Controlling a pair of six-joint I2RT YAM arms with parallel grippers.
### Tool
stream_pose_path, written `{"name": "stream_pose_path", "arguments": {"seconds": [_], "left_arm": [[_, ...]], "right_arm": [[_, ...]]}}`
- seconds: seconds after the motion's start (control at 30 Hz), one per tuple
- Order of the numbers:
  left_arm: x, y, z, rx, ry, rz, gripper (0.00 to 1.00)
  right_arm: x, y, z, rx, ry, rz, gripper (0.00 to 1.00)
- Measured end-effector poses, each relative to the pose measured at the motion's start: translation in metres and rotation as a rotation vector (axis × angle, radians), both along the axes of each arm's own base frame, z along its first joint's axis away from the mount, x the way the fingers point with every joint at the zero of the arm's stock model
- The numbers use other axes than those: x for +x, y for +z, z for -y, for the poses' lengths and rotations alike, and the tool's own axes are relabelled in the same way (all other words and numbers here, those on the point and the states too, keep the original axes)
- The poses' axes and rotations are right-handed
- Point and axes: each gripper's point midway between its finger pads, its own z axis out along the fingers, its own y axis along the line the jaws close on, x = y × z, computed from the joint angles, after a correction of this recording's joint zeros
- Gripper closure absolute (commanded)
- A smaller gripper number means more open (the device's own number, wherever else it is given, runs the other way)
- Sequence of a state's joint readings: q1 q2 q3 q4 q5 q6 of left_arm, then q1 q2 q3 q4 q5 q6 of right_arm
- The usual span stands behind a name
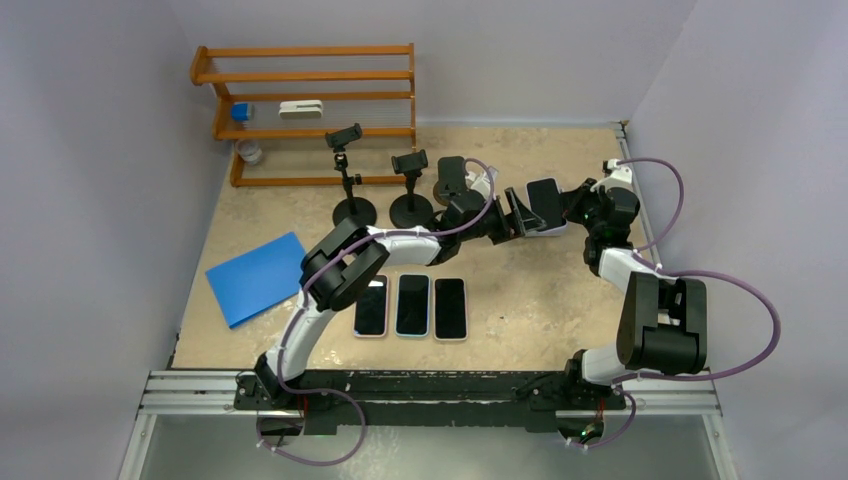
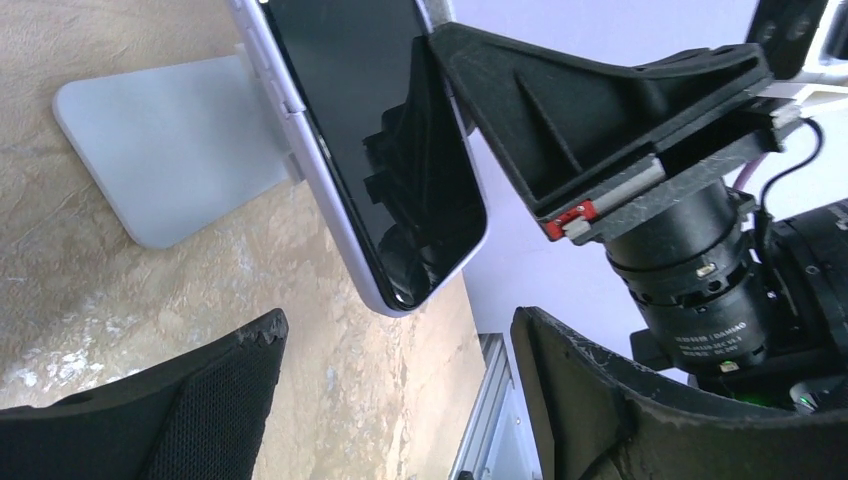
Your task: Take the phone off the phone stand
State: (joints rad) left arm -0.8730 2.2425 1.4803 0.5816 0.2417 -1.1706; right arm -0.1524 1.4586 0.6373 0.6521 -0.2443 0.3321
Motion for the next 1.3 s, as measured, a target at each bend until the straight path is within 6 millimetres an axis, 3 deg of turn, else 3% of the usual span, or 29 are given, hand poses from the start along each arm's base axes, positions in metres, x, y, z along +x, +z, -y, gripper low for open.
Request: {"name": "stream_pose_path", "arguments": {"seconds": [0.2, 0.63, 0.97, 1.3], "left_arm": [[0.001, -0.015, 0.006, 0.007, -0.009, -0.032, 0.22], [0.003, -0.027, 0.013, -0.01, -0.022, -0.06, 0.28], [0.008, -0.005, 0.022, -0.081, -0.034, -0.027, 0.35], [0.008, -0.008, 0.028, -0.098, -0.056, -0.024, 0.49]], "right_arm": [[0.0, 0.0, 0.0, 0.0, 0.0, -0.002, 1.0], [0.0, 0.0, 0.0, 0.001, 0.0, -0.002, 1.0], [0.0, 0.0, 0.0, 0.0, 0.0, -0.001, 1.0], [-0.001, 0.0, 0.0, 0.0, 0.0, -0.001, 1.0]]}}
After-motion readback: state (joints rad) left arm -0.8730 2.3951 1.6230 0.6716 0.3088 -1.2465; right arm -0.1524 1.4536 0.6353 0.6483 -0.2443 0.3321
